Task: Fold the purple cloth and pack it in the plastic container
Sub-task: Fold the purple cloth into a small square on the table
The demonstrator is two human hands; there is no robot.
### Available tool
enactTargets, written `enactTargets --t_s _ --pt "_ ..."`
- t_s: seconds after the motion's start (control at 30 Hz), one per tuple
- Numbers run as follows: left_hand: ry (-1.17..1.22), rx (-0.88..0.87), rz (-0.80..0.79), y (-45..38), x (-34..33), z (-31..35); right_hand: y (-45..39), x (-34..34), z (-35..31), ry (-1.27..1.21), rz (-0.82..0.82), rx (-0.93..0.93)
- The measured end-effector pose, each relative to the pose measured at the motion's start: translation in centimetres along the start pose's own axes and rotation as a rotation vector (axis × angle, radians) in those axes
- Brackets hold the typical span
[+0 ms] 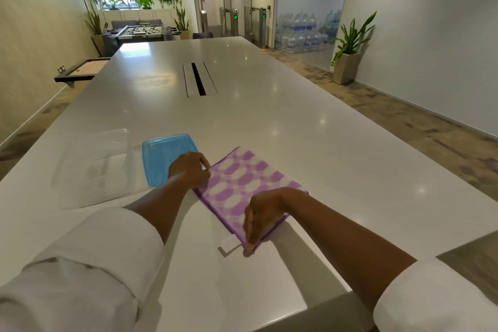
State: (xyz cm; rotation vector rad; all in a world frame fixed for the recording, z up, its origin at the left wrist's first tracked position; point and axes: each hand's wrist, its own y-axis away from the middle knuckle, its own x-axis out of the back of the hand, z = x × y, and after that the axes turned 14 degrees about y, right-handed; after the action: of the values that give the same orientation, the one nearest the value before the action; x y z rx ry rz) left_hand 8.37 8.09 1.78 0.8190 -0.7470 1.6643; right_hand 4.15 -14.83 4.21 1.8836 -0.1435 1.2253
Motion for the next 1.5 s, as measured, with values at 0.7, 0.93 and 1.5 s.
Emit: enactTargets --t_s 0.7,0.93,1.5 --pt "-0.011 -0.276 -0.141 2.8 -8.2 4.1 0.3 -2.2 8.8 -0.095 0.659 -0.438" --pt "-0.129 -0.278 -0.248 2.6 -8.7 4.1 0.7 -2.6 8.7 -0.062 0.519 -0.523" --pt "0.101 -0.283 -0.500 1.9 -5.4 6.1 1.9 0.7 6.7 -0.049 0.153 -0.252"
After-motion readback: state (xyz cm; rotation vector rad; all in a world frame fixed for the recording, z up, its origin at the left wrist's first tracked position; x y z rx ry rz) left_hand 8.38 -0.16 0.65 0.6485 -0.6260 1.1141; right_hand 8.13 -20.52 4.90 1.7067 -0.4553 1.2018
